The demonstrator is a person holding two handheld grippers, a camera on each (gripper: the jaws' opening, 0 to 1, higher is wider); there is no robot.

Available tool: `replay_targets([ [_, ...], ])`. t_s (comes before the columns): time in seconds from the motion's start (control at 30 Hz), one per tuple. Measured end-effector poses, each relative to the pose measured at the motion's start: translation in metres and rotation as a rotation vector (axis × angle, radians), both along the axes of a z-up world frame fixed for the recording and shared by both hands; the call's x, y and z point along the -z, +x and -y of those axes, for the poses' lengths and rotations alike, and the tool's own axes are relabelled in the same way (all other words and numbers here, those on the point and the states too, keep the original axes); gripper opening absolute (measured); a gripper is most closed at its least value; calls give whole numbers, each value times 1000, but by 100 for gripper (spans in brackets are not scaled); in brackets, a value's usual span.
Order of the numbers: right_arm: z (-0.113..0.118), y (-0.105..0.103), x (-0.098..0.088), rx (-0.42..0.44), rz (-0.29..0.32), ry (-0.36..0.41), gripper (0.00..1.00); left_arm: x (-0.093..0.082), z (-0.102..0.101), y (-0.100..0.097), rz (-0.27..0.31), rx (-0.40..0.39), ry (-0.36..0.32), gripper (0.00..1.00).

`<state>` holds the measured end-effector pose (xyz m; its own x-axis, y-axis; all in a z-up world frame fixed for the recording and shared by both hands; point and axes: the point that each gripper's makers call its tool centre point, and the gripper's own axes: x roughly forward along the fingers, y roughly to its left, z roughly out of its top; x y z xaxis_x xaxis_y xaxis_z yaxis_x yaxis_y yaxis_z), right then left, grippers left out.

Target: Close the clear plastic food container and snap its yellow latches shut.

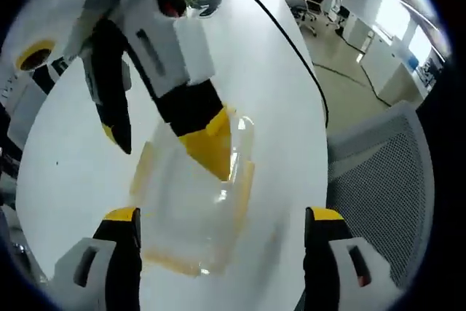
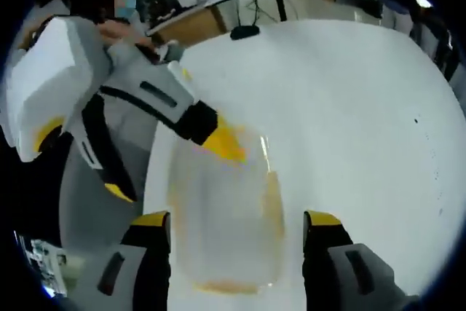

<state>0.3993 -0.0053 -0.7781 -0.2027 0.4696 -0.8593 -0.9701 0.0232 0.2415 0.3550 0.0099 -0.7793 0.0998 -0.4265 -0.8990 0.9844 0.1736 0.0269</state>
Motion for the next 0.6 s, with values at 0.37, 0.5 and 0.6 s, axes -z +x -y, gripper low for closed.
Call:
replay_targets([
  [0.37, 13, -12, 7, -70, 89, -51, 92, 3, -7, 20, 41, 155, 80, 99],
  [0.5, 16, -12, 9, -57, 95, -39, 88, 8, -7, 20, 17, 153, 80, 99],
  [0.6, 19, -16, 13, -53, 96, -49, 87, 13, -12, 24, 45, 186, 114, 98],
])
